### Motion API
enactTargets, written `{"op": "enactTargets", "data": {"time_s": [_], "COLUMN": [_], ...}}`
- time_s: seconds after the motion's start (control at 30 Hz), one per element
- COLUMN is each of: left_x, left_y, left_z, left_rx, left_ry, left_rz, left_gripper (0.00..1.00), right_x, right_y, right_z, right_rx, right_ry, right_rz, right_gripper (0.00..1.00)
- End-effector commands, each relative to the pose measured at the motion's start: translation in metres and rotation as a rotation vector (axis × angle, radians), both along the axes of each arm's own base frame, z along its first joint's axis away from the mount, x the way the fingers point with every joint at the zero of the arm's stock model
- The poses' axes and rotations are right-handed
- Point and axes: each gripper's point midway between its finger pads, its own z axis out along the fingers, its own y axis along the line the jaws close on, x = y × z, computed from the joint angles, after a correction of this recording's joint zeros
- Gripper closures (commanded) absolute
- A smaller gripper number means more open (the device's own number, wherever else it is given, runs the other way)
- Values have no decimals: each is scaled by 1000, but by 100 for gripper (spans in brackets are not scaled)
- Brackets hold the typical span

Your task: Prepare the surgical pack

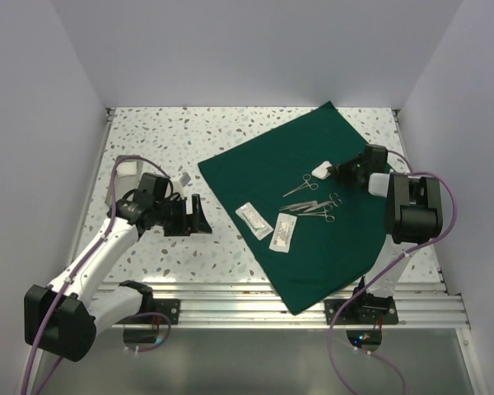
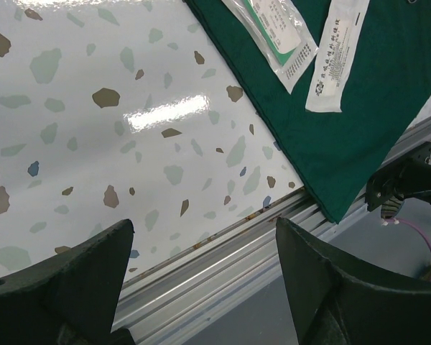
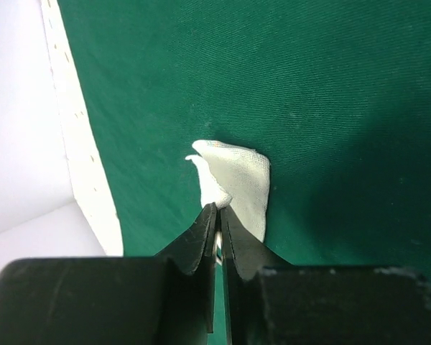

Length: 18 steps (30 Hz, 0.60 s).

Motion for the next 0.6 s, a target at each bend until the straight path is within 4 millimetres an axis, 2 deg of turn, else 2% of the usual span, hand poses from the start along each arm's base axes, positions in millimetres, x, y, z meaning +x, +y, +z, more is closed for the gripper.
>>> {"op": "enactTargets", "data": {"time_s": [0.0,0.23,0.4,0.5,0.53,0.57], "left_x": [9,7,7,7,7,7], "left_y": [-7,-8,-8,-7,-7,-7], "left_z": [12,12,12,12,11,11], "left_rx": [-23,-30,-32,-31,-30,-30], "left_ry": [-59,-55,-54,-54,-53,-53], "left_rz": [-34,-36,-36,-35,-35,-35], "left_gripper": [16,16,16,16,16,16], "right_x": [8,8,5,5,5,5], "right_y": [-10,-13,-14,-15,-15,-13], "right_z": [8,5,-2,-3,-4,-4], "right_rx": [-68,-69,-67,-75,-78,-75], "right_ry": [-12,-7,5,9,13,22], "right_rz": [14,-4,-20,-13,-10,-1], "right_gripper": [92,98,98,89,82,78]}}
